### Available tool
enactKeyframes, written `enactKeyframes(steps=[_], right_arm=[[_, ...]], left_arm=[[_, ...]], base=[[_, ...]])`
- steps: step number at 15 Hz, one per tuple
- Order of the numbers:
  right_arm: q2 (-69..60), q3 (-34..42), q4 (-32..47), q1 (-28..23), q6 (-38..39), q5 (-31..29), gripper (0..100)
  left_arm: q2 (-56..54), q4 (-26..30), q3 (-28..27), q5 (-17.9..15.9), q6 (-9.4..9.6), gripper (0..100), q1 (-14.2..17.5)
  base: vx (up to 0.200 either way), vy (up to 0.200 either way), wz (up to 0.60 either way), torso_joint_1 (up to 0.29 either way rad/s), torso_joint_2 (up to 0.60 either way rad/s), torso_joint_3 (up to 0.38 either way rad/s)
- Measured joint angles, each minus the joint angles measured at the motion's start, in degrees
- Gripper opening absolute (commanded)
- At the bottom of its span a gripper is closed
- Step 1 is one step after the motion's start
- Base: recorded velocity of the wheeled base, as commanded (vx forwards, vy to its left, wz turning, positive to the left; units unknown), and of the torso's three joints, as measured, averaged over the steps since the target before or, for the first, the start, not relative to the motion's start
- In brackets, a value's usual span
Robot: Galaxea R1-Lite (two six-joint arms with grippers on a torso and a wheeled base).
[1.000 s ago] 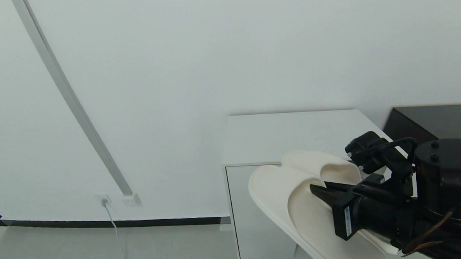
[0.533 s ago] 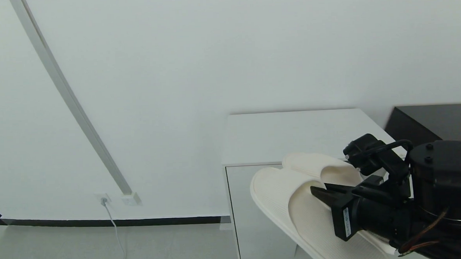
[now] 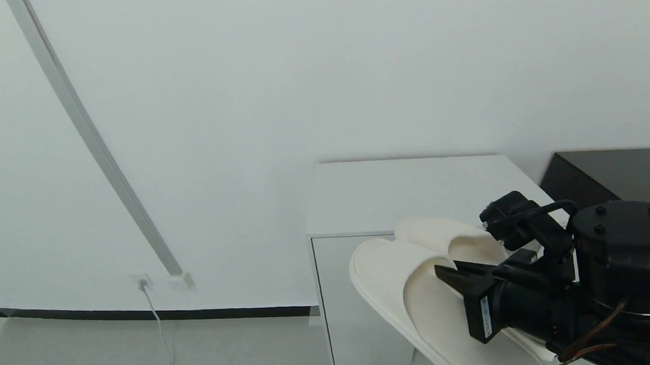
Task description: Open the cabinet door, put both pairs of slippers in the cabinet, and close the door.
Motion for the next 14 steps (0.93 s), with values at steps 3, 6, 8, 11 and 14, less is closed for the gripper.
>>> enactKeyframes(steps=[3,6,8,11,14], right_arm=[[0.05,0.04,0.02,0.11,-0.02,0.12,0],[0.11,0.12,0.1,0.0,-0.02,0.0,0],[0.24,0.15,0.07,-0.04,0.05,0.01,0],[0.41,0.26,-0.01,-0.04,0.07,0.0,0],[0.52,0.67,-0.04,-0.26,0.09,0.12,0]], left_arm=[[0.0,-0.01,-0.02,-0.02,0.0,0,-0.09],[0.0,-0.01,-0.02,-0.09,0.0,0,-0.01],[0.0,-0.01,-0.02,-0.09,0.0,0,-0.04],[0.0,-0.04,-0.02,-0.09,0.0,0,-0.06],[0.0,-0.01,-0.02,-0.09,0.0,0,-0.04]], base=[[0.0,-0.2,0.0,-0.001,0.0,0.001],[0.0,-0.2,0.0,0.004,0.0,0.004],[0.0,-0.2,0.0,0.002,0.0,0.0],[0.0,-0.2,0.0,0.002,0.0,0.004],[0.0,-0.2,0.0,0.006,0.0,-0.001]])
